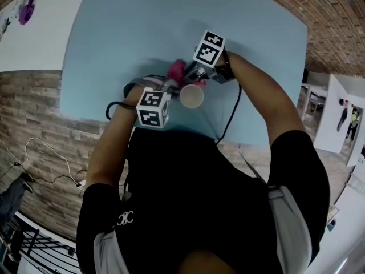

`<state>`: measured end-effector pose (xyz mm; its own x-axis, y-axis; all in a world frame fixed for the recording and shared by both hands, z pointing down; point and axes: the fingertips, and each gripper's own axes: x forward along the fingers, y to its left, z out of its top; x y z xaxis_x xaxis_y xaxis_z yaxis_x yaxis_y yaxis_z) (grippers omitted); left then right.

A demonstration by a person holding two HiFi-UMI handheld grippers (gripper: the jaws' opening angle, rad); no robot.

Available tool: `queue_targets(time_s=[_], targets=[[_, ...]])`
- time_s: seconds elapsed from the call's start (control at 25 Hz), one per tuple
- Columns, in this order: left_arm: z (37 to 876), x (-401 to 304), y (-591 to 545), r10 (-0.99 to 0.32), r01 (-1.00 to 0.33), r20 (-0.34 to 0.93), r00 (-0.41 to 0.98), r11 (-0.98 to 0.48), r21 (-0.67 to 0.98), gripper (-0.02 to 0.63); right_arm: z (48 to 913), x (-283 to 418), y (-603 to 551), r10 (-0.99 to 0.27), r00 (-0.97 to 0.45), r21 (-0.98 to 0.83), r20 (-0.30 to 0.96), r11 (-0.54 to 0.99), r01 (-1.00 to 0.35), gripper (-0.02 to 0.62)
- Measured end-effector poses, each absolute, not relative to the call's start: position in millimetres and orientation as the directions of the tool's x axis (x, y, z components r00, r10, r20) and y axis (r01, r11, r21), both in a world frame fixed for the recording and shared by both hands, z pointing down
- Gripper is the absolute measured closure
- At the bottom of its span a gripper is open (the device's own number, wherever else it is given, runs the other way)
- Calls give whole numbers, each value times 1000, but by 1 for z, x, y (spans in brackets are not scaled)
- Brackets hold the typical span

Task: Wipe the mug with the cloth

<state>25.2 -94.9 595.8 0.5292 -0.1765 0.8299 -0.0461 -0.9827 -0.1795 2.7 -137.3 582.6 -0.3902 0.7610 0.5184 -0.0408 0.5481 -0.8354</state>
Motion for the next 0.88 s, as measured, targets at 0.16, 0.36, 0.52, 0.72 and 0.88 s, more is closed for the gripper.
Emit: queue_targets(time_s=[0.16,0.36,0.52,0.72,0.88], targets=[[598,26,-94,-182,-65,824,536,-982,-175,551,575,-5,-128,813,-292,-848,504,530,12,558],[597,25,-96,-210,-105,819,535,-978,-182,551,561,-6,-126,837,-255,-860,484,509,36,558],[596,24,-98,-215,-136,819,532,-976,-168,549,566,-6,-133,823,-321,-871,469,491,-16,558],[597,20,-97,-231,-157,829,509,-972,-174,548,569,7,-145,772,-453,-884,446,460,-85,558],[597,19,-99,-252,-186,833,492,-966,-182,548,569,24,-154,692,-628,-923,355,365,-121,558]])
